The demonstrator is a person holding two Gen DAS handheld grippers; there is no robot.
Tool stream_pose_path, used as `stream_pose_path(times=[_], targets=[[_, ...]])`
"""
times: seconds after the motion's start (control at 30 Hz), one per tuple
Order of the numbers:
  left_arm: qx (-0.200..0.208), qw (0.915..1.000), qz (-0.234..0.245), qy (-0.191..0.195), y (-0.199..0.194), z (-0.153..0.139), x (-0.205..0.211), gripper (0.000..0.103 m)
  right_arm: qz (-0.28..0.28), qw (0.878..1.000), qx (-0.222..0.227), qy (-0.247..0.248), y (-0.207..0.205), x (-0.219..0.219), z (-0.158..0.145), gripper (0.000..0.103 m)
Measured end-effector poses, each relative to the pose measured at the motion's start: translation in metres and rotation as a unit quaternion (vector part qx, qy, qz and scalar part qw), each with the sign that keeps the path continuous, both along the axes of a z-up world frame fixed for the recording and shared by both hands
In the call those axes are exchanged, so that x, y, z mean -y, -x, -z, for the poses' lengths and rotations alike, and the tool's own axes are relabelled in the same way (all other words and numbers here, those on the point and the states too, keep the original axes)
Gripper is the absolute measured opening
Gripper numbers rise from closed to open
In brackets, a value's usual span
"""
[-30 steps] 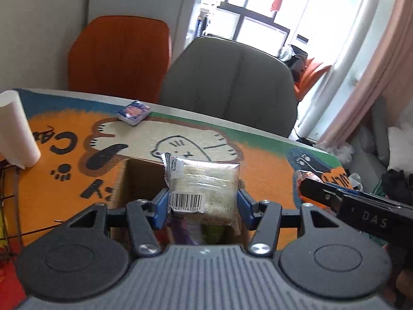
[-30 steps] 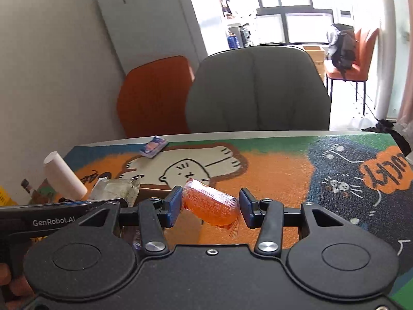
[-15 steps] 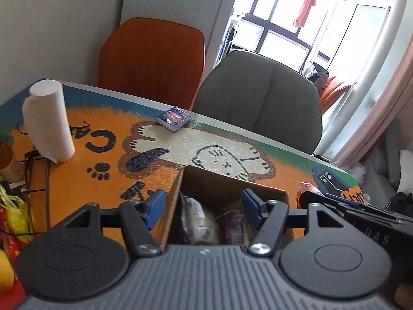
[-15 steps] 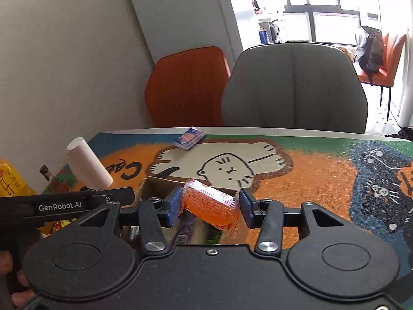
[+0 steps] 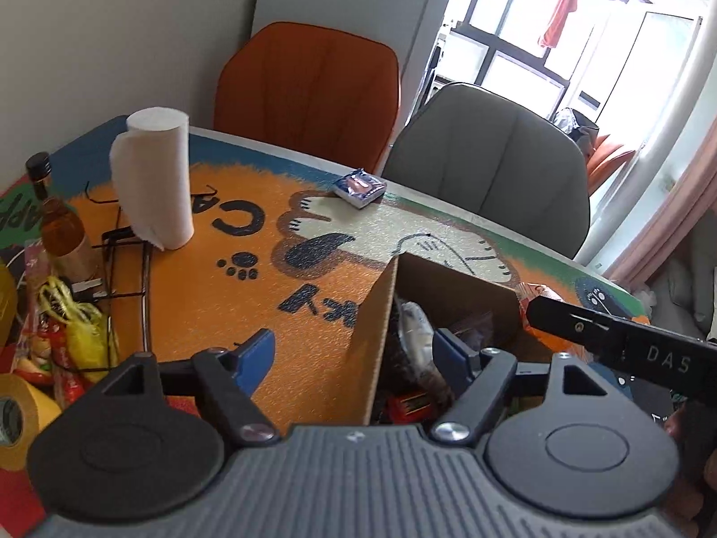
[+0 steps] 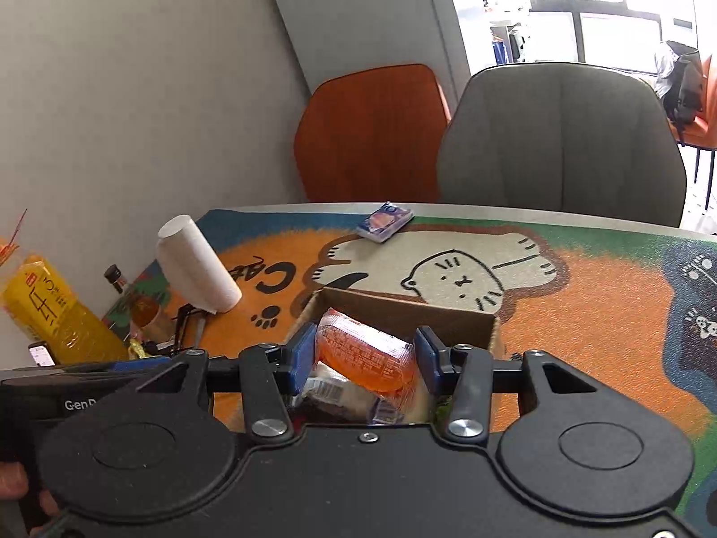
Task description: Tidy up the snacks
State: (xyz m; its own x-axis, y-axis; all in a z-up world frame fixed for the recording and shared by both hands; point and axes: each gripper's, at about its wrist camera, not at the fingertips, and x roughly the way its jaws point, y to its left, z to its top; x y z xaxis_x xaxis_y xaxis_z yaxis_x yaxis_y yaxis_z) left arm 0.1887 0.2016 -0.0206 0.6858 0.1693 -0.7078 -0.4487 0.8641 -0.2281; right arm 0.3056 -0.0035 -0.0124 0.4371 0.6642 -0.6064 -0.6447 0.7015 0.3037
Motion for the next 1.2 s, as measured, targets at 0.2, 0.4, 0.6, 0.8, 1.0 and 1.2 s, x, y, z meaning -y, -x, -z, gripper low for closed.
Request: stream_pose_path(times=[0.2,0.4,0.6,0.8,1.0,1.2], targets=[[-0.001,1.0000,-0.006,-0.002,0.008,0.001,-0.001,0.081,-0.016,0.999,-0.033,-0.022,0.007,0.000,0.004,0.057],[0.004,0.9999,0.006,-0.008,0.008,-0.001,0.008,0.086,0.013,0.999,-0.025,-0.019,0.007,0.023,0.000,0.057],[-0.001,0.9996,0.027,-0.008,0.000,0.003,0.022,0.087,0.046,0.999,-0.026,-0.011,0.000,0.058,0.002,0.058],[0.000,0.9986,0.052,-0.012,-0.005,0.004,0.042,0.090,0.073,0.997,-0.022,-0.005,0.001,0.091,0.006,0.068],[0.001,0.9968,0.079,-0.010,-0.006,0.006,0.061,0.094,0.104,0.994,-0.015,-0.010,0.011,0.122,0.012,0.084],[0.004,0.9946,0.101,-0.022,0.003,0.005,0.077,0.097,0.131,0.991,-0.003,-0.024,0.028,0.150,0.010,0.101]])
